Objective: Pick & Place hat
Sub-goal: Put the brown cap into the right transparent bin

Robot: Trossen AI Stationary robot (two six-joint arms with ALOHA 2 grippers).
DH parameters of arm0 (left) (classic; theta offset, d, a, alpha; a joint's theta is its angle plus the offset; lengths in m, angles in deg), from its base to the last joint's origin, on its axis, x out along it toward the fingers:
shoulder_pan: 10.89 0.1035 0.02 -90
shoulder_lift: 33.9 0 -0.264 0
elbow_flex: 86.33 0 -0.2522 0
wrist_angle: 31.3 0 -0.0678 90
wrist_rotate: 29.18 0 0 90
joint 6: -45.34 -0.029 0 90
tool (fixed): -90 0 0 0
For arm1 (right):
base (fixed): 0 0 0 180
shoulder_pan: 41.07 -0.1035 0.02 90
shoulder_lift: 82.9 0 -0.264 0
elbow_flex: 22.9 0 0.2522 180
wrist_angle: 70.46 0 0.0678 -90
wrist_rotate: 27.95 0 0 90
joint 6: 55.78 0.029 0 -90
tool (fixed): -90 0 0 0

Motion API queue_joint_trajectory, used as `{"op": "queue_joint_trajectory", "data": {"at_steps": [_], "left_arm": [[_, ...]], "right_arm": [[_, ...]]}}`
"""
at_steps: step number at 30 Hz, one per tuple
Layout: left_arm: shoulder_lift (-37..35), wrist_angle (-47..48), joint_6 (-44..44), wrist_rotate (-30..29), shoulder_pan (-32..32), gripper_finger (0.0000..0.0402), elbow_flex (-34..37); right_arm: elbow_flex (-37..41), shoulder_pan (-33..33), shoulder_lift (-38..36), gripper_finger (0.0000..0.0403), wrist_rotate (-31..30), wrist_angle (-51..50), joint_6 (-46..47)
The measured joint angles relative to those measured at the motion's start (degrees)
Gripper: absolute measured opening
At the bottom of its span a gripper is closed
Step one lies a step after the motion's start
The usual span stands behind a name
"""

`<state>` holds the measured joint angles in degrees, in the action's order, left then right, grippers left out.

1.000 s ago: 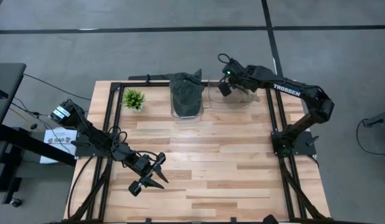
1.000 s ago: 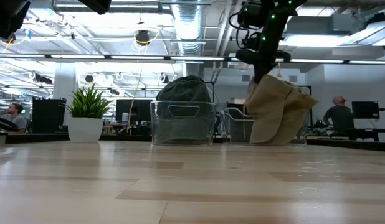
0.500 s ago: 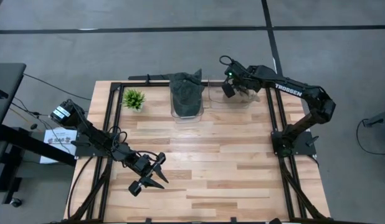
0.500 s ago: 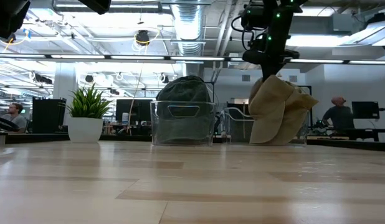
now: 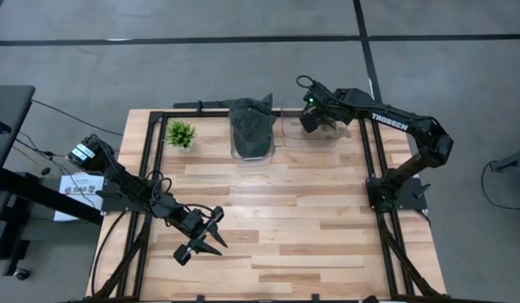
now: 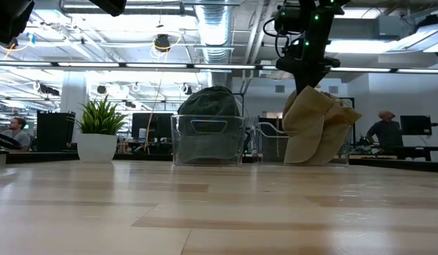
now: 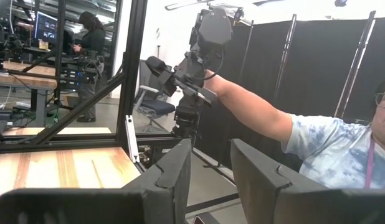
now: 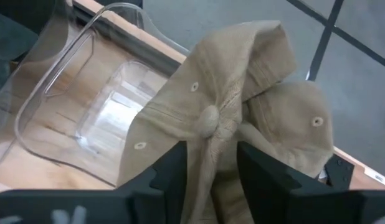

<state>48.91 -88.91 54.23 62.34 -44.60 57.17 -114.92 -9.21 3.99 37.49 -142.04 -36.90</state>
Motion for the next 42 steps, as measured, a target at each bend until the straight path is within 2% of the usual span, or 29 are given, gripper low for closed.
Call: {"op": "queue_joint_trajectory", "data": {"at_steps": [5, 10, 14, 19, 31, 42], "left_arm": [[0.00, -0.01, 0.00, 0.00, 0.02, 0.0111, 0.00], [0.00, 0.00, 0.00, 0.00, 0.02, 0.0111, 0.00], [0.00, -0.01, 0.00, 0.00, 0.00, 0.0111, 0.00], [0.00, -0.02, 0.35, 0.00, 0.02, 0.0111, 0.00], [0.00, 0.00, 0.37, 0.01, 0.01, 0.0111, 0.00], [0.00, 0.00, 0.39, 0.02, 0.02, 0.0111, 0.00]], "right_arm": [[0.00, 0.00, 0.00, 0.0147, 2.60, 1.44, -0.72], [0.00, -0.07, 0.00, 0.0142, 5.47, 4.51, -1.29], [0.00, -0.07, 0.00, 0.0126, 5.95, 4.83, -1.29], [0.00, 0.61, -0.02, 0.0097, 9.44, 4.84, -0.97], [0.00, 2.97, 0.00, 0.0007, 16.15, 7.20, 0.68], [0.00, 5.16, 0.00, 0.0003, 18.96, 7.73, 3.67]]}}
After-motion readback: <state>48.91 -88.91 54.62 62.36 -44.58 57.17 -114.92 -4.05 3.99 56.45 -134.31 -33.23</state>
